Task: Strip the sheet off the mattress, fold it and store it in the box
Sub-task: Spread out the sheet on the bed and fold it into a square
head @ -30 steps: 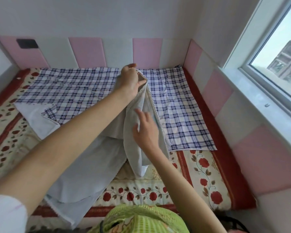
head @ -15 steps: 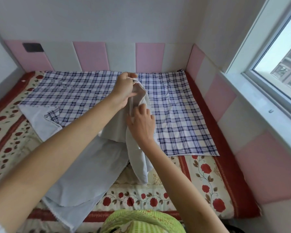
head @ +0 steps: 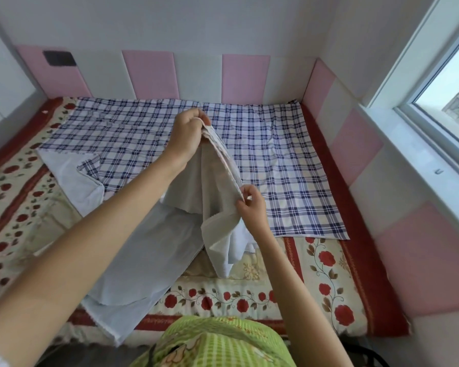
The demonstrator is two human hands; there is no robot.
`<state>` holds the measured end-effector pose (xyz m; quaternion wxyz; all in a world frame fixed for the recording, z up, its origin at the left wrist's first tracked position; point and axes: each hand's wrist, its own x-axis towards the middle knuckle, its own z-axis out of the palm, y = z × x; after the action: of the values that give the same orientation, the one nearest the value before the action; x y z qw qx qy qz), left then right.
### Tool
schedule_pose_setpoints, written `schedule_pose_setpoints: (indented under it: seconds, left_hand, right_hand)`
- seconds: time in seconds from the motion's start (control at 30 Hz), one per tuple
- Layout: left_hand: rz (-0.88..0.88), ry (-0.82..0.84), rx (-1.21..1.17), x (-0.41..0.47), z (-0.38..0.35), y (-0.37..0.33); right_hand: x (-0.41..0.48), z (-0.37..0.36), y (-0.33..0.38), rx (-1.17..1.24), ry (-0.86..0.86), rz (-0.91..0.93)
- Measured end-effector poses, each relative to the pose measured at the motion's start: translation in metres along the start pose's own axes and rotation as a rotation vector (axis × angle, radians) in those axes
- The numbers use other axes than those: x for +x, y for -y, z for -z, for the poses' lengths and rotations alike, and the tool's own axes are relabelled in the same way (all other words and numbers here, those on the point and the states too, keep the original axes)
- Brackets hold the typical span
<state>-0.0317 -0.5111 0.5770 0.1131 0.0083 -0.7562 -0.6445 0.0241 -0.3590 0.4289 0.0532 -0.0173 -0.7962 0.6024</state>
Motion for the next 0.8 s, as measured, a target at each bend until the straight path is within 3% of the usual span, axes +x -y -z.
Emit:
schedule_pose_setpoints:
  seconds: [0.17, 0.27, 0.37, 0.5, 0.67, 0.8]
  left_hand:
    - [-0.126, -0.030, 0.018, -0.009, 0.011, 0.005]
    - [-0.161, 0.003, 0.021, -0.011, 0.016, 0.003]
    - [-0.206, 0.026, 0.028, -0.014, 0.018, -0.001]
    - [-0.241, 0.064, 0.044, -0.015, 0.021, -0.004]
    - [-0.196, -0.063, 0.040, -0.012, 0.026, -0.002]
    - [-0.187, -0.120, 0.058, -0.013, 0.028, -0.003]
  right_hand:
    - [0.001, 0.027, -0.035, -0.241, 0.189, -0.196]
    - [-0.010, 0.028, -0.050, -0.354, 0.295, -0.048]
    - [-0.021, 0.018, -0.065, -0.563, 0.267, 0.183]
    - [-0.032, 0.003, -0.066, -0.600, 0.368, 0.327]
    - [-0.057, -0.029, -0.065, -0.521, 0.174, 0.463]
    - [-0.070, -0.065, -0.060, -0.430, 0.147, 0.394]
